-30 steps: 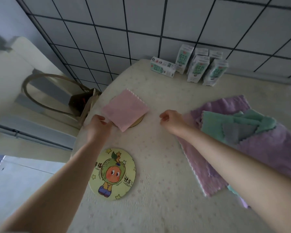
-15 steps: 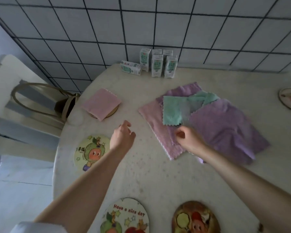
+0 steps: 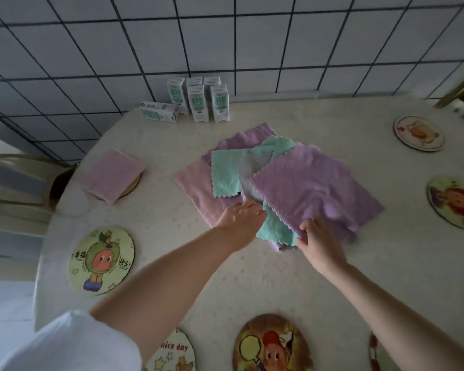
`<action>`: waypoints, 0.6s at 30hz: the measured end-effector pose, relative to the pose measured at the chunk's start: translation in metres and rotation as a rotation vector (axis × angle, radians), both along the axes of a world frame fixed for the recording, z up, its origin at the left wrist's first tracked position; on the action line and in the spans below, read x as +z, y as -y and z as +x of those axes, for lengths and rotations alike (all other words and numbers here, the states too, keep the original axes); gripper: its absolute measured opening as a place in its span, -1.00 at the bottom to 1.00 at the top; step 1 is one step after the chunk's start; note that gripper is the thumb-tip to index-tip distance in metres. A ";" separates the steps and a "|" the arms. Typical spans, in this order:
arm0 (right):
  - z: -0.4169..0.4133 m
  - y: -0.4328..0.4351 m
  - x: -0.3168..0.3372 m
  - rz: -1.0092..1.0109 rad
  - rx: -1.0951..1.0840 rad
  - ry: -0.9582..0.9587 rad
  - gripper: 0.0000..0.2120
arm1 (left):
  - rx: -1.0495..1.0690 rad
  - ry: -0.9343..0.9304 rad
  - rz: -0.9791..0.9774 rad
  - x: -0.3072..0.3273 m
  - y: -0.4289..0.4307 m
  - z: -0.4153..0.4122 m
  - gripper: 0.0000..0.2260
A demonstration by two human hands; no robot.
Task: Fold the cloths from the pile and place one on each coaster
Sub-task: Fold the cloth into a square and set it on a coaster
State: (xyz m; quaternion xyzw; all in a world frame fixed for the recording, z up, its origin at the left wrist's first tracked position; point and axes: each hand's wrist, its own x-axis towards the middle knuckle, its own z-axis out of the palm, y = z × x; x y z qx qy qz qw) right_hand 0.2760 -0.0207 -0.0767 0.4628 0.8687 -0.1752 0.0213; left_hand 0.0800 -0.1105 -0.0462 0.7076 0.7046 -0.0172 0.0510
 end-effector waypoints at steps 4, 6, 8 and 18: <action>0.005 -0.007 -0.006 0.027 0.054 0.102 -0.75 | -0.134 -0.046 0.010 -0.003 -0.037 0.012 -0.63; 0.006 -0.011 -0.007 0.051 0.081 0.059 -0.81 | -0.172 -0.043 0.005 -0.005 -0.050 0.017 -0.61; 0.007 -0.013 -0.004 0.081 0.070 -0.047 -0.91 | -0.188 -0.037 0.008 -0.007 -0.059 0.020 -0.60; 0.004 -0.053 0.040 0.104 -0.044 -0.342 -0.80 | 0.035 0.028 0.048 -0.011 -0.104 -0.004 -0.76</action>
